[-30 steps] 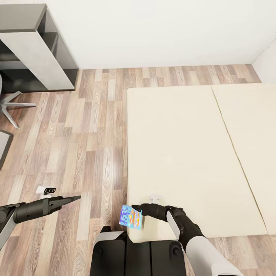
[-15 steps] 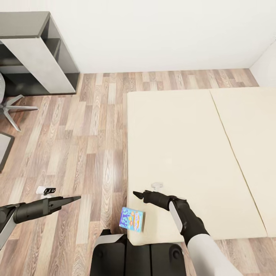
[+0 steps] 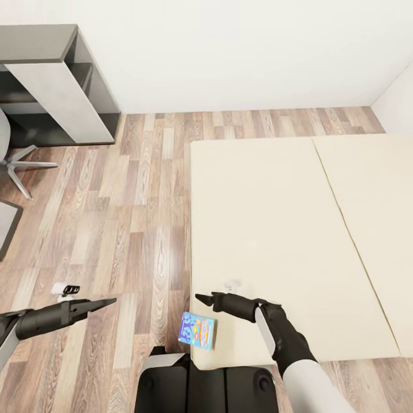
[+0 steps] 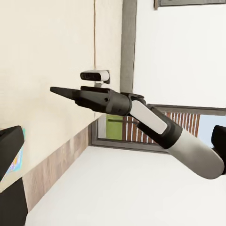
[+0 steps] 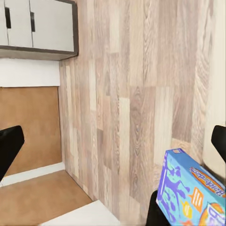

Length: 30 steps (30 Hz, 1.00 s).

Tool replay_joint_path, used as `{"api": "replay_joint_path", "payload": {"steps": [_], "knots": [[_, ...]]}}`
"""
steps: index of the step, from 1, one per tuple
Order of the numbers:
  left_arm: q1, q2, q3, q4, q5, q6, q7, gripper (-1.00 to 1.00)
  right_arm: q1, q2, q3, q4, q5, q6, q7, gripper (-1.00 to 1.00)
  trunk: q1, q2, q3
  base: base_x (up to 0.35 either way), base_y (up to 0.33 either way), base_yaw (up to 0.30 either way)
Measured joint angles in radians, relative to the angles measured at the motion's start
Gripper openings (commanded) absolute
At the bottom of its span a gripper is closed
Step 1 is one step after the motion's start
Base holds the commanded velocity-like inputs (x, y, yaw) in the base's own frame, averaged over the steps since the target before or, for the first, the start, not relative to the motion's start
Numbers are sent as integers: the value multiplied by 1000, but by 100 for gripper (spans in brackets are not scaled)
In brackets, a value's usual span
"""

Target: Put all the toys in the child's room - the three board games (two on the bed and one on the table), the two jigsaw puzzles on the table, and the tennis ball on the table - inside the toy box on the table in the child's room.

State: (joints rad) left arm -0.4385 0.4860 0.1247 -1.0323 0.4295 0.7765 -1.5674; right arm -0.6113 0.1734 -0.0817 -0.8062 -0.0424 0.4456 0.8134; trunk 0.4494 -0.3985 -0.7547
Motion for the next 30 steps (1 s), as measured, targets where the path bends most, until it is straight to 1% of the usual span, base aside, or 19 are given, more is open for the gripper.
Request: {"api": "replay_joint_path", "payload": {"steps": [2,4,5,7,8,10,11,14,16,17,22,30], "knots": [[0,7,0,16,1,-19,0,100,21,0,-6,-3,-2,13,13,100,0,0,0,0,0,0],[0,11,-1,35,0,-35,0,100,59,0,-14,-9,-8,15,21,100,0,0,0,0,0,0],[0,12,-2,54,-4,-43,0,100,89,0,-20,-22,-10,15,24,100,0,0,0,0,0,0],[1,13,-3,75,-13,-52,0,100,121,0,-25,-47,-13,16,27,100,0,0,0,0,0,0],[2,14,-2,96,-25,-63,0,100,152,-2,-29,-74,-14,17,28,100,0,0,0,0,0,0],[2,15,-1,116,-39,-74,0,100,183,-7,-33,-100,-16,18,29,100,0,0,0,0,0,0],[3,16,-1,133,-53,-85,0,100,207,-11,-35,-122,-17,21,30,100,0,0,0,0,0,0],[3,17,0,158,-73,-105,0,100,236,-15,-39,-169,-27,27,35,100,0,0,0,0,0,0],[3,17,0,166,-78,-114,0,100,243,-17,-41,-193,-34,29,39,100,0,0,1,0,0,0],[2,17,1,177,-84,-128,0,100,254,-24,-45,-231,-46,32,44,100,0,0,1,0,0,0],[2,16,0,180,-87,-133,0,100,260,-30,-46,-244,-49,33,45,100,0,0,0,0,0,0],[2,16,1,181,-87,-134,0,100,263,-32,-46,-248,-50,33,46,100,0,0,2,0,0,11]]}}
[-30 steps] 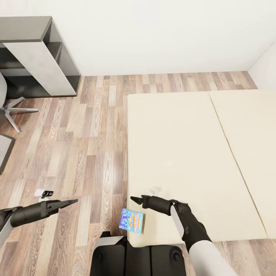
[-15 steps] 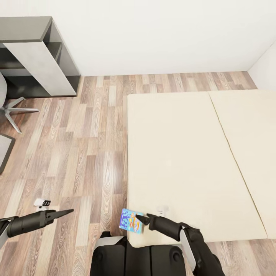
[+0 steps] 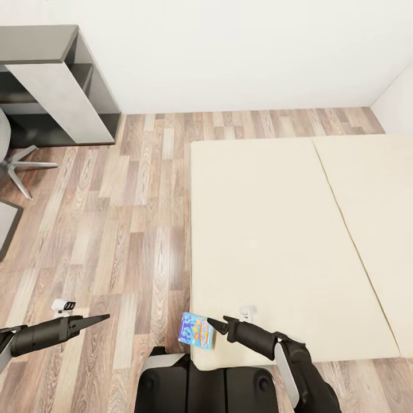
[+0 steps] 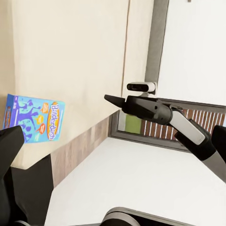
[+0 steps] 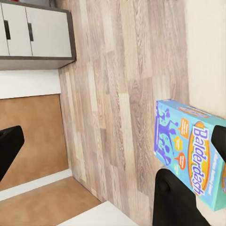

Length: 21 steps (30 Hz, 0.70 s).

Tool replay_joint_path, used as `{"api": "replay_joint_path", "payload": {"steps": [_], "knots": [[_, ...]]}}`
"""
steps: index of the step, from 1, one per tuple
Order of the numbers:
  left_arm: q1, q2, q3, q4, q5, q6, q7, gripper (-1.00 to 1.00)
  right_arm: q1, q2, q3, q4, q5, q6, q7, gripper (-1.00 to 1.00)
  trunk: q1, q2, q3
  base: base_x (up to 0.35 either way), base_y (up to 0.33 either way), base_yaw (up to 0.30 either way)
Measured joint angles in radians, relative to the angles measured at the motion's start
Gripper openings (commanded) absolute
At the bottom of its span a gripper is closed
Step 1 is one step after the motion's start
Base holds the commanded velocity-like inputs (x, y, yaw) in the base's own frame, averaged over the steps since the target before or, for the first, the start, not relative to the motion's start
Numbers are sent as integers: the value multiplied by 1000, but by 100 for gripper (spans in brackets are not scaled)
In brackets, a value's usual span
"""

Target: Put all the toys in the child's room - the three board games (two on the bed and one on the table), the two jigsaw puzzles on the table, and the tennis ball on the table - inside the toy box on the table in the child's room.

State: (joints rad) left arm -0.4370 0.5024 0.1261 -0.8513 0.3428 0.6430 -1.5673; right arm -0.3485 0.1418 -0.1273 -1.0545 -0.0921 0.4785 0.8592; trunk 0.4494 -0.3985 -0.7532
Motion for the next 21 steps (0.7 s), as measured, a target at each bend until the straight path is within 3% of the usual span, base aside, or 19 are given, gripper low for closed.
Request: {"api": "replay_joint_path", "payload": {"steps": [6,11,21], "knots": [[0,0,0,0,1,0,0,100,20,0,0,-28,0,-1,0,100,0,0,7,0,0,90],[0,-1,0,0,1,0,0,100,50,1,2,-118,1,7,0,100,0,0,14,0,0,132],[0,-1,0,0,1,0,0,100,62,3,6,-148,1,9,-2,100,0,0,30,0,0,140]]}}
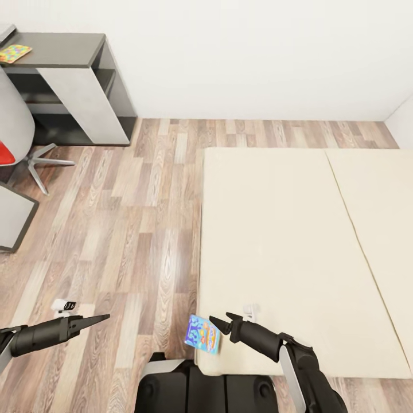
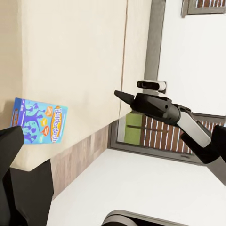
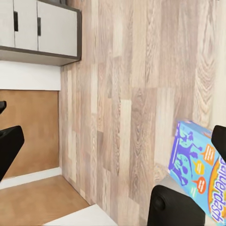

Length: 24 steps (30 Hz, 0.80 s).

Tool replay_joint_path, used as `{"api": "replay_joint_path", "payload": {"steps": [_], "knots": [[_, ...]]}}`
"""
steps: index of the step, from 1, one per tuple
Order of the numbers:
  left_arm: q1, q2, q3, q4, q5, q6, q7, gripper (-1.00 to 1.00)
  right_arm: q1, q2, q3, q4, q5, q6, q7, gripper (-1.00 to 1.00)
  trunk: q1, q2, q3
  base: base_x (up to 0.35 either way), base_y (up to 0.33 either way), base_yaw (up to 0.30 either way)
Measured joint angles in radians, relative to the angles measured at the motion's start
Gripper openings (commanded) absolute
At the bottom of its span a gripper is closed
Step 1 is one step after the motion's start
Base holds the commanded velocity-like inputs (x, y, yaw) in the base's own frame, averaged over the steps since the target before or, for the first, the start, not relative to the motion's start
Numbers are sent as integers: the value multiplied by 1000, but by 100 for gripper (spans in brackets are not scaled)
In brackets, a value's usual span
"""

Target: Put all the toys in the child's room - the three board games (two on the bed and one on the table), the two jigsaw puzzles on the table, and the tennis ball on the table - inside the toy box on the table in the child's room.

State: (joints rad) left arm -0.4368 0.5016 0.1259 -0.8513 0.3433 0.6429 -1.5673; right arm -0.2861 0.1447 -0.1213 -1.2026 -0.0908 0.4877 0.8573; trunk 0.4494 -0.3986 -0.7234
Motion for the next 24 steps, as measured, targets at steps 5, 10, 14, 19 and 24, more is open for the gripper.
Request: {"api": "replay_joint_path", "payload": {"steps": [5,10,14,19,24], "knots": [[0,1,0,0,0,0,0,100,1,-1,-4,0,-2,2,0,100,0,0,5,0,0,72],[-1,1,1,0,1,0,0,100,1,-1,-6,3,-4,3,0,100,0,0,7,0,0,-12],[-2,1,1,0,1,0,0,100,1,-1,-6,5,-4,3,-1,100,0,0,9,0,0,-78],[-2,1,1,0,1,0,0,100,1,-1,-6,7,-2,3,-3,100,0,0,11,0,0,-25],[-2,1,1,0,1,0,0,100,1,-1,-7,8,-2,3,-4,100,0,0,11,0,0,-6]]}}
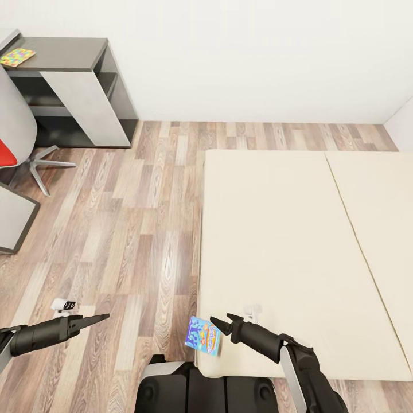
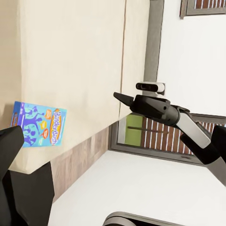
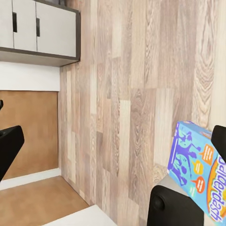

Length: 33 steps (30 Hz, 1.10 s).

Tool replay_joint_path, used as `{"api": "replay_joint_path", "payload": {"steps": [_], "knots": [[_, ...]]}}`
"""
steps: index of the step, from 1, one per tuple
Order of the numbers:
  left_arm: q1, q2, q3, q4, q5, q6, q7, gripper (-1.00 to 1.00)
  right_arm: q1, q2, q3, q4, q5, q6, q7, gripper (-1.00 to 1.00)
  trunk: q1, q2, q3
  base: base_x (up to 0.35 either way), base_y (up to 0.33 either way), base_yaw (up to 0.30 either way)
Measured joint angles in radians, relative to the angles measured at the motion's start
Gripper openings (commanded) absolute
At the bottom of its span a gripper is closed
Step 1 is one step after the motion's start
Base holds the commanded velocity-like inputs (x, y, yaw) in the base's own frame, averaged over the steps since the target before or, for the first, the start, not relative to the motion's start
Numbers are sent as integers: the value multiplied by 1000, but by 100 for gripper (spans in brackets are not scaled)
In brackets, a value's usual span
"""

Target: Put all the toys in the child's room - the three board games (two on the bed and one on the table), the two jigsaw puzzles on the table, and the tennis ball on the table - inside the toy box on the table in the child's room.

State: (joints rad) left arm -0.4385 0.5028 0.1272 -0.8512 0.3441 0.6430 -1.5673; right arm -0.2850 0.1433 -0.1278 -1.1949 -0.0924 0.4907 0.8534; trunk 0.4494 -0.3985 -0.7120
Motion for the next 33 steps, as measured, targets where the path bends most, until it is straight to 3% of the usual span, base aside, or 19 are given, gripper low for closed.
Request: {"api": "replay_joint_path", "payload": {"steps": [13,33], "knots": [[0,0,0,0,1,1,0,100,0,1,0,0,1,0,0,100,0,0,4,0,0,0],[0,0,1,0,-1,0,0,100,0,1,1,-4,1,0,0,100,0,0,35,0,0,0]]}}
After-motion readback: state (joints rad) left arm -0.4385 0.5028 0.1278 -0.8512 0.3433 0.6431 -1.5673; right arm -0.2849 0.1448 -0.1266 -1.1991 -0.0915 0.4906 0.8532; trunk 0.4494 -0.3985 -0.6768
